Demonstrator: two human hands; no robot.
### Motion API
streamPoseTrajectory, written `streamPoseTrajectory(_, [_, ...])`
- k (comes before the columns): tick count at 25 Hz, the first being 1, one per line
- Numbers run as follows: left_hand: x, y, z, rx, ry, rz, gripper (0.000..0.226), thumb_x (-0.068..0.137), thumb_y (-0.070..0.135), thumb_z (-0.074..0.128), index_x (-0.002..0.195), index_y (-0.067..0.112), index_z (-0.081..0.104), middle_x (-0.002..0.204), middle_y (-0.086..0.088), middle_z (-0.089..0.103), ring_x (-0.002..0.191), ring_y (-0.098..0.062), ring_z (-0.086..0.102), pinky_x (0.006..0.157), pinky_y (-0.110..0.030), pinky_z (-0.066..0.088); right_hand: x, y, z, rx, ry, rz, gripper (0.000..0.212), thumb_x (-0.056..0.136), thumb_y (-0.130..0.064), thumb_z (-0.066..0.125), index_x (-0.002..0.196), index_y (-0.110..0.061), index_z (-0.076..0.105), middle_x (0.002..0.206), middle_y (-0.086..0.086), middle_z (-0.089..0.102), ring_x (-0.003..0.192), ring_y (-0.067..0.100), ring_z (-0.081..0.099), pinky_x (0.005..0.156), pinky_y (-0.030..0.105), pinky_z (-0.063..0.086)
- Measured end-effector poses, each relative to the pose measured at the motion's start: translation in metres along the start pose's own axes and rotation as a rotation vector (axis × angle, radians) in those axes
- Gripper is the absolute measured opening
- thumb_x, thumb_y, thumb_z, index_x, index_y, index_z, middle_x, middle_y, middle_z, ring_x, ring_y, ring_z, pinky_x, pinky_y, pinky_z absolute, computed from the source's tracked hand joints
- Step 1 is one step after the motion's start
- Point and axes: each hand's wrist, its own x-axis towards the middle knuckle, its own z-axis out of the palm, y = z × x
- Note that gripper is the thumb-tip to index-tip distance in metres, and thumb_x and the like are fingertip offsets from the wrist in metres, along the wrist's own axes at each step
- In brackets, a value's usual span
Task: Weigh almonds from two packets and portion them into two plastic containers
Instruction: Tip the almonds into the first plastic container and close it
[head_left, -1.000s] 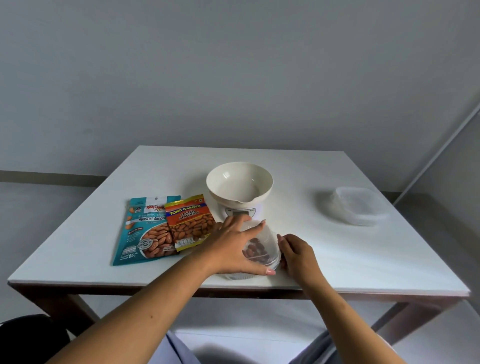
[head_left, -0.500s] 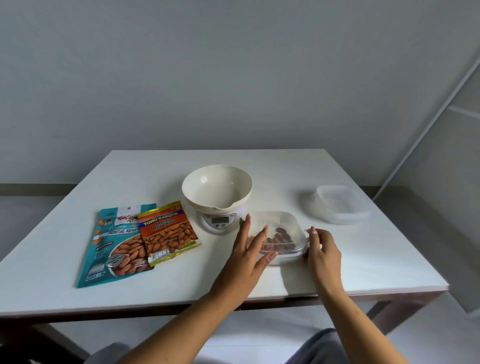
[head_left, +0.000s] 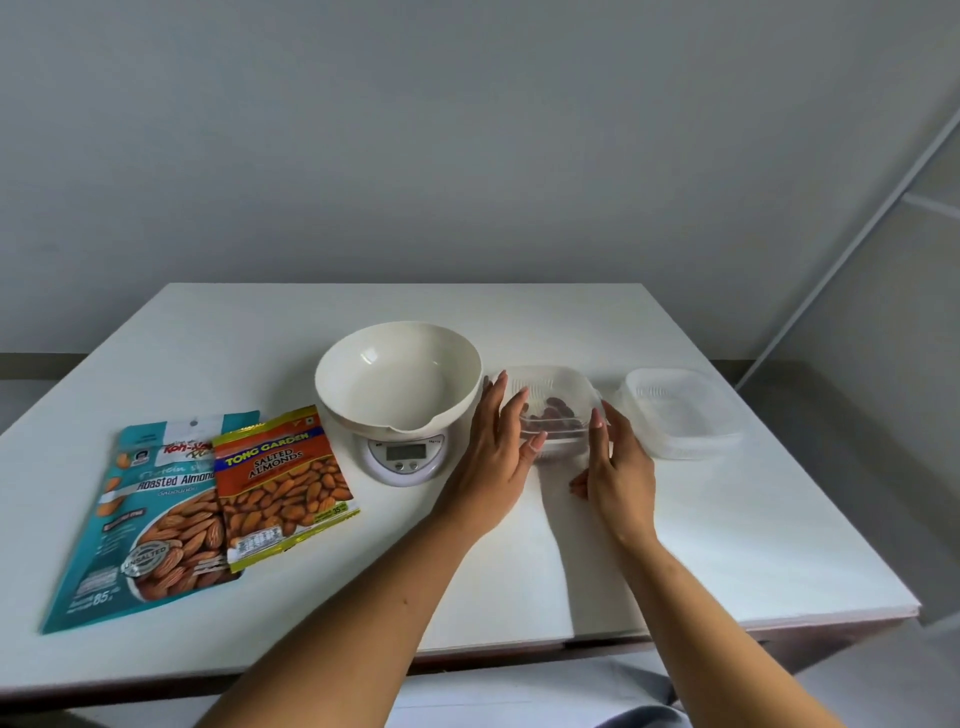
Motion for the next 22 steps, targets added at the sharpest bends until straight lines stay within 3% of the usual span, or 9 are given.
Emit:
streamPoseTrajectory(6, [0.01, -0.01, 0.004, 0.017, 0.009, 0.016, 0.063, 0.097, 0.046, 0.029, 0.148, 0.009, 0.028, 0.161, -0.009, 0.008, 0.149, -0.014, 0.001, 0.115, -0.01, -0.002, 0.004, 0.004, 0.005, -0.106, -0.008, 0.015, 0.05, 0.098, -0.053, 0.02, 0.14, -0.034, 0.038, 0.102, 0.018, 0.07, 0.039, 0.008, 0.061, 0.064, 0.028, 0.05])
streamPoseTrajectory(11, [0.001, -0.008, 0.004, 0.08, 0.013, 0.038, 0.073, 0.096, 0.051, 0.027, 0.153, 0.008, 0.009, 0.163, -0.009, 0.0, 0.15, -0.013, -0.005, 0.117, -0.014, -0.003, 0.0, 0.006, 0.003, -0.065, 0.02, 0.004, 0.05, 0.099, -0.049, 0.027, 0.142, -0.027, 0.037, 0.104, 0.021, 0.071, 0.046, 0.007, 0.064, 0.06, 0.017, 0.048])
streamPoseTrajectory(16, [-0.021, -0.005, -0.004, 0.126, -0.018, 0.026, 0.079, 0.093, 0.061, 0.015, 0.153, 0.012, 0.002, 0.163, -0.007, -0.006, 0.149, -0.01, -0.012, 0.114, -0.013, -0.012, -0.012, 0.002, -0.006, 0.019, 0.009, -0.009, 0.044, 0.1, -0.032, 0.037, 0.141, -0.017, 0.039, 0.109, 0.0, 0.06, 0.052, 0.004, 0.067, 0.055, 0.004, 0.046])
streamPoseTrajectory(18, [-0.03, -0.003, -0.01, 0.115, -0.054, 0.008, 0.081, 0.09, 0.065, 0.011, 0.152, 0.016, -0.004, 0.162, -0.003, -0.012, 0.148, -0.01, -0.014, 0.113, -0.011, -0.013, -0.017, 0.004, -0.009, 0.004, 0.009, -0.024, 0.041, 0.1, -0.03, 0.04, 0.138, -0.015, 0.04, 0.114, 0.002, 0.06, 0.061, 0.009, 0.069, 0.063, 0.008, 0.048])
streamPoseTrajectory(21, [-0.05, 0.006, -0.022, 0.046, -0.113, -0.075, 0.085, 0.085, 0.068, 0.012, 0.153, 0.021, -0.006, 0.161, 0.004, -0.017, 0.147, -0.006, -0.015, 0.111, -0.009, -0.006, -0.03, 0.008, -0.007, -0.022, -0.01, 0.009, 0.032, 0.098, -0.025, 0.045, 0.126, -0.01, 0.045, 0.115, 0.014, 0.061, 0.084, 0.025, 0.067, 0.076, 0.033, 0.048])
streamPoseTrajectory(22, [-0.057, 0.01, -0.027, 0.002, -0.131, -0.115, 0.086, 0.084, 0.067, 0.014, 0.154, 0.021, -0.003, 0.161, 0.007, -0.015, 0.147, -0.003, -0.013, 0.11, -0.008, -0.003, -0.037, 0.006, -0.005, -0.044, -0.01, 0.022, 0.029, 0.097, -0.022, 0.046, 0.122, -0.009, 0.046, 0.111, 0.014, 0.062, 0.09, 0.029, 0.063, 0.077, 0.035, 0.045])
